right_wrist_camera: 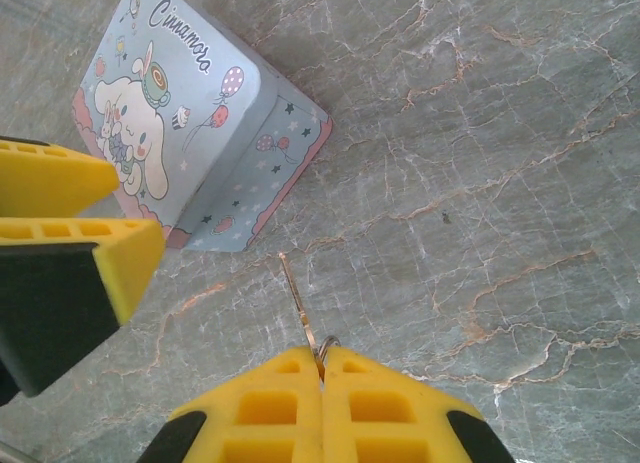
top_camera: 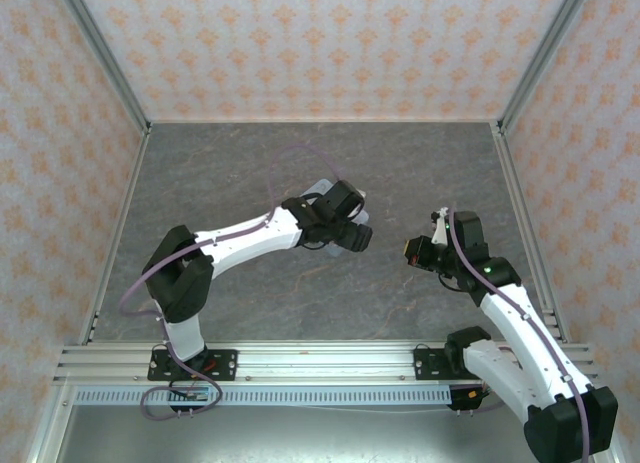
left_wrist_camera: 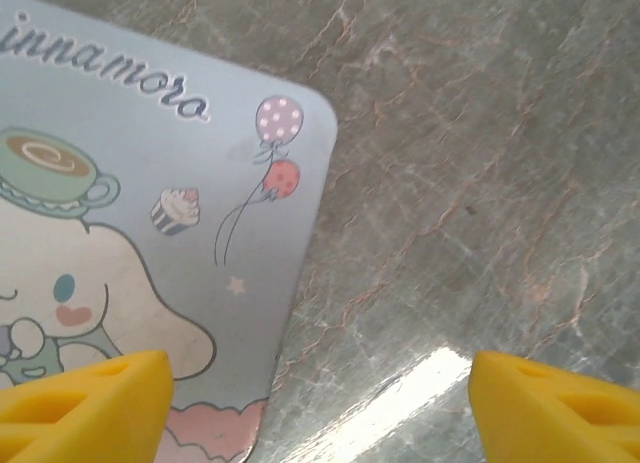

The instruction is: Unlock the padlock with the key

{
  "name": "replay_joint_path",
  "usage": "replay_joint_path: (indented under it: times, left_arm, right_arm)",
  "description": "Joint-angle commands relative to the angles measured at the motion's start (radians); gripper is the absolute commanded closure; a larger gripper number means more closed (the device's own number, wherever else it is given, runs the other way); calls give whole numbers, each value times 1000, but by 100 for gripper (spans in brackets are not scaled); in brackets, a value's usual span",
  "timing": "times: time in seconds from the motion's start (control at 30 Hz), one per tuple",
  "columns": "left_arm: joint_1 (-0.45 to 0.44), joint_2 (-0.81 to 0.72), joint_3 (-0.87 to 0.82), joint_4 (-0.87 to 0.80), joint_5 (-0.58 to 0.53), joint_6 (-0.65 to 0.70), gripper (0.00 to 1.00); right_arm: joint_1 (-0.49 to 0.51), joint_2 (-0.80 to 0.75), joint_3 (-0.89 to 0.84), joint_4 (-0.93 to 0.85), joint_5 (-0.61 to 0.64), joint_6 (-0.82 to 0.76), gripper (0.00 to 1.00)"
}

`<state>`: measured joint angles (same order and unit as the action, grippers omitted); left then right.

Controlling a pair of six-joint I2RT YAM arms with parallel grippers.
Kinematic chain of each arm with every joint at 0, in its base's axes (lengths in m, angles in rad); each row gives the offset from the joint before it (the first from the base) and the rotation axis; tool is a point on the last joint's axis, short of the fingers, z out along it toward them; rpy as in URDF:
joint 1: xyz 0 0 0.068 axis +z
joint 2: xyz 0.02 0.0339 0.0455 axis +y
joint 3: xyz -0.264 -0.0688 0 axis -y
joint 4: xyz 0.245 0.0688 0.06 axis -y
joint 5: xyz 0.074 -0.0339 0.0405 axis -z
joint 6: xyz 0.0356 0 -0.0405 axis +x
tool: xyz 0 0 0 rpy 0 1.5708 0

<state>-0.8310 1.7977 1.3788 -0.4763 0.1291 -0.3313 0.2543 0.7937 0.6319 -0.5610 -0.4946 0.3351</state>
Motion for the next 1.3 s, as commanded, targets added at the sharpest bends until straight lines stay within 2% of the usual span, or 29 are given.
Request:
replay_joint_path:
  times: [0.0,0.27,0.63,0.77,0.97,1.27]
  left_arm:
    - [-4,-5,-29,-38,-10,13,22]
    - [-36,51,-17,-29,28,11,23]
    - [-42,186,88,18,95,6,24]
    - [-41,178,105,31,86,9,24]
    - [-18,13,14,108,76,2,23]
    - [85,-297,-310,299,18,-18,20]
  right_arm:
    - [-4,-10,-9,-7,5,-16,99]
    - [-4,-9,-8,-7,11,-12,99]
    - [-4,-8,-1,-20,13,-13,99]
    - [-4,-9,-10,-6,2,-12,99]
    - [-4,-12,-45,97,-85,-11,99]
    - [-3,101,-81,325,-206,28,99]
